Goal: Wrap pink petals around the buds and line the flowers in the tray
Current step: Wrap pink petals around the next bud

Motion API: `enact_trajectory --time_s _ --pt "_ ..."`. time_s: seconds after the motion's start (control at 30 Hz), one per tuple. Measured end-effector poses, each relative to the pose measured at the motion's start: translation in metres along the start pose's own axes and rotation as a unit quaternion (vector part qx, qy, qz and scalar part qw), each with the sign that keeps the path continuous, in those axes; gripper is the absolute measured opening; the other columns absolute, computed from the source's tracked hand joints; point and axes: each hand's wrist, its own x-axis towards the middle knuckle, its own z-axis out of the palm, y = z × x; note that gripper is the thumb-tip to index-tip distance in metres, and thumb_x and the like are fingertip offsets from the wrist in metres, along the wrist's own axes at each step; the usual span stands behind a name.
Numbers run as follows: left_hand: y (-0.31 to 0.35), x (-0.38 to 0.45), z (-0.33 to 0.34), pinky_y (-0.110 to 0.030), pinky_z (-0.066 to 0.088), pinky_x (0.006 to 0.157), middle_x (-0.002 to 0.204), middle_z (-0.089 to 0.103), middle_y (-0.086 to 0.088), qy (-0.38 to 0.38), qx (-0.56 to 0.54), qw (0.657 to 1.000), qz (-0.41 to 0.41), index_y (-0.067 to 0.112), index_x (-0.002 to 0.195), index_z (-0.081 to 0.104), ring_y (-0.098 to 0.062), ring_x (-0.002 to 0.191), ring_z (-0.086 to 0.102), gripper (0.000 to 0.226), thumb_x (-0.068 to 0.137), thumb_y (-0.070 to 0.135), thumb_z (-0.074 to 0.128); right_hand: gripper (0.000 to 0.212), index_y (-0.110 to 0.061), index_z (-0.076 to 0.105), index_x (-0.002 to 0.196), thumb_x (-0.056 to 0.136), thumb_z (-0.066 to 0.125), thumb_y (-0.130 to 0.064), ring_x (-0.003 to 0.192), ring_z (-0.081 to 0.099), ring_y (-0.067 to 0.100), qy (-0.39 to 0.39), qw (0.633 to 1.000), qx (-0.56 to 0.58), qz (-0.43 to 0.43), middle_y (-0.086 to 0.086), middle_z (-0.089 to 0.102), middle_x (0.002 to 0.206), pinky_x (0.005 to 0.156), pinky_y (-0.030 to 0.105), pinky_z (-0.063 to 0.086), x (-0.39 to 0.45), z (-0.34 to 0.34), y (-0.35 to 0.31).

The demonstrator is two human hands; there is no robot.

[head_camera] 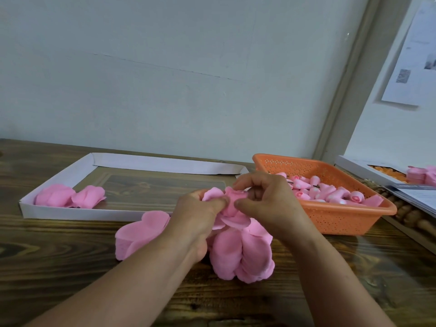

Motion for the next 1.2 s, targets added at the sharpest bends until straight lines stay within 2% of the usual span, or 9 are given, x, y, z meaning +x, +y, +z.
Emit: enact_trajectory --time_s 0.1,0.33,0.63,0.7,0.77,0.8,0.83,1.07,1.2 --pt "0.001 0.003 -0.003 -0.033 0.057 0.066 0.078 0.073 -0.009 -0.009 0.014 1.000 -0.011 0.009 0.086 0.067 -0.021 0.069 0.069 0.007 0.086 0.003 0.065 0.020 -0.011 0.066 0.076 0.074 0.065 0.008 0.052 0.041 0.019 -0.014 1.000 0.004 0.015 0.010 0.052 0.049 0.056 0.034 0.036 0.000 0.000 0.001" --pt "0.002 -0.002 0.003 -0.028 0.057 0.054 0.076 0.073 -0.013 -0.023 0.015 1.000 -0.013 0.003 0.083 0.068 -0.020 0.065 0.071 0.017 0.090 -0.004 0.054 0.021 -0.011 0.064 0.064 0.072 0.067 0.008 0.054 0.052 0.022 0.104 0.993 0.008 0.045 0.004 0.059 0.053 0.057 0.038 0.047 0.005 0.001 0.004" --pt "0.005 -0.003 0.003 -0.025 0.052 0.044 0.069 0.073 -0.011 0.036 -0.002 0.999 -0.038 0.008 0.082 0.067 -0.018 0.051 0.069 0.019 0.092 0.021 0.057 0.019 -0.008 0.063 0.065 0.073 0.061 0.009 0.041 0.043 0.002 0.049 0.998 -0.036 0.021 -0.016 0.051 0.040 0.046 0.022 0.042 0.003 0.003 0.002" --pt "0.005 -0.004 0.004 -0.026 0.053 0.045 0.063 0.072 -0.007 0.028 0.013 0.999 -0.034 0.008 0.079 0.068 -0.017 0.052 0.069 0.018 0.091 0.017 0.058 0.023 -0.009 0.061 0.063 0.073 0.058 0.011 0.038 0.042 0.003 0.046 0.998 -0.048 0.003 -0.018 0.047 0.036 0.071 0.026 0.046 0.002 0.005 0.001" --pt "0.005 -0.004 0.005 -0.027 0.054 0.045 0.061 0.071 -0.008 0.034 0.031 0.998 -0.045 0.011 0.076 0.065 -0.016 0.048 0.067 0.018 0.091 0.010 0.055 0.028 -0.012 0.059 0.061 0.073 0.057 0.012 0.037 0.042 0.002 0.039 0.998 -0.051 -0.003 -0.019 0.045 0.034 0.092 0.014 0.024 0.001 0.006 -0.001" --pt "0.006 -0.004 0.004 -0.026 0.054 0.044 0.065 0.070 -0.010 0.037 0.038 0.997 -0.050 0.011 0.077 0.063 -0.016 0.046 0.066 0.018 0.091 0.009 0.053 0.029 -0.015 0.059 0.062 0.074 0.058 0.012 0.036 0.042 0.001 0.029 0.998 -0.056 -0.003 -0.019 0.044 0.034 0.072 0.027 0.043 0.000 0.005 -0.002" --pt "0.007 -0.003 0.003 -0.026 0.053 0.044 0.070 0.069 -0.011 0.035 0.047 0.997 -0.053 0.009 0.080 0.063 -0.016 0.046 0.066 0.017 0.092 0.008 0.051 0.030 -0.017 0.059 0.062 0.075 0.059 0.011 0.037 0.042 0.001 0.015 0.998 -0.064 -0.004 -0.019 0.045 0.035 0.049 0.015 0.036 0.000 0.004 -0.002" --pt "0.006 -0.005 0.002 -0.042 0.059 0.077 0.090 0.073 -0.014 -0.053 0.170 0.984 -0.004 0.009 0.089 0.070 -0.027 0.085 0.070 0.033 0.099 0.025 0.043 0.031 -0.023 0.060 0.064 0.075 0.061 0.005 0.042 0.043 0.000 -0.005 0.995 -0.101 0.000 -0.019 0.051 0.045 0.047 0.010 0.034 0.000 0.006 -0.002" --pt "0.007 -0.010 0.004 -0.047 0.052 0.093 0.098 0.073 -0.010 -0.096 0.193 0.976 0.025 0.015 0.097 0.071 -0.024 0.097 0.067 0.043 0.102 0.039 0.035 0.035 -0.025 0.058 0.062 0.073 0.061 0.008 0.047 0.047 -0.004 0.027 0.996 -0.077 -0.022 -0.010 0.061 0.081 0.052 0.010 0.035 0.001 0.006 -0.002"
